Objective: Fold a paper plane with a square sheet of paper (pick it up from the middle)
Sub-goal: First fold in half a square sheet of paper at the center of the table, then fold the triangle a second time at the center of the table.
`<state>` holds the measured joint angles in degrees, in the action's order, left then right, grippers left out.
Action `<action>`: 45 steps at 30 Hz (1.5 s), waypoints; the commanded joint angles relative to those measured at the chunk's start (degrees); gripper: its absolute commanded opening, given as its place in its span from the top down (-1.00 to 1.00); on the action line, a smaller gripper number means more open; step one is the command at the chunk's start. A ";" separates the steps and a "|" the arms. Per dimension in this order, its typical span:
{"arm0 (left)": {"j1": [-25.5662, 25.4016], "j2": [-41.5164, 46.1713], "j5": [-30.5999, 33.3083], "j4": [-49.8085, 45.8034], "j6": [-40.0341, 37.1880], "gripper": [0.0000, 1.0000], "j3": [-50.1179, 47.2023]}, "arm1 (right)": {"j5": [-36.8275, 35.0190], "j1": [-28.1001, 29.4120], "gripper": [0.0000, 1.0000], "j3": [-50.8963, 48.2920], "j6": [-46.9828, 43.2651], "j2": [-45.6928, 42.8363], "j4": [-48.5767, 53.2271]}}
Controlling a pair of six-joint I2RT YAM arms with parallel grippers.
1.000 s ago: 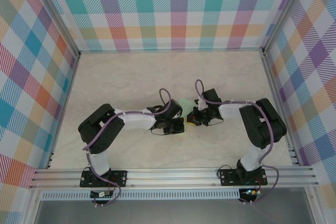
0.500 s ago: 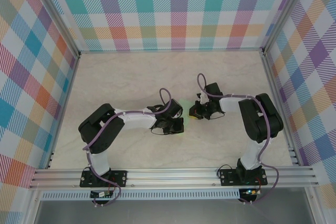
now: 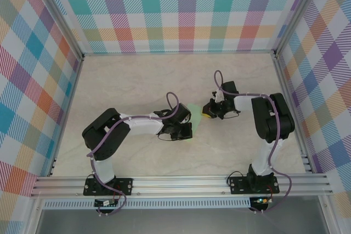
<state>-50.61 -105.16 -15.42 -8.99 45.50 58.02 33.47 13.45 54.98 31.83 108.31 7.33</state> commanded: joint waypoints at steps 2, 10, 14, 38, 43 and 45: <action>-0.84 -1.94 -1.01 -5.76 0.35 0.99 -1.60 | -8.66 -2.71 0.96 2.76 -1.56 1.61 -0.05; -0.81 -1.16 -1.45 -5.36 -0.07 0.96 -0.31 | -12.73 -2.66 0.94 5.82 -1.05 -2.23 4.16; -0.64 1.89 -1.65 -3.84 0.48 0.63 2.17 | -14.01 -1.59 0.88 2.54 1.10 -7.78 6.05; 11.91 17.96 3.77 -10.09 3.06 -0.24 -9.95 | -33.71 18.22 0.13 13.65 5.05 -0.35 19.16; 12.73 18.56 -0.25 -5.52 5.59 -0.38 -12.78 | -33.55 19.61 0.13 16.30 3.01 3.85 20.80; 12.73 18.85 -1.57 -3.88 6.52 -0.42 -13.85 | -31.07 20.41 0.14 16.13 1.76 4.66 19.63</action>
<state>-38.54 -88.18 -13.80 -16.05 49.84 45.52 0.60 32.47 70.74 36.10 110.24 26.00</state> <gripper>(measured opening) 0.708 0.430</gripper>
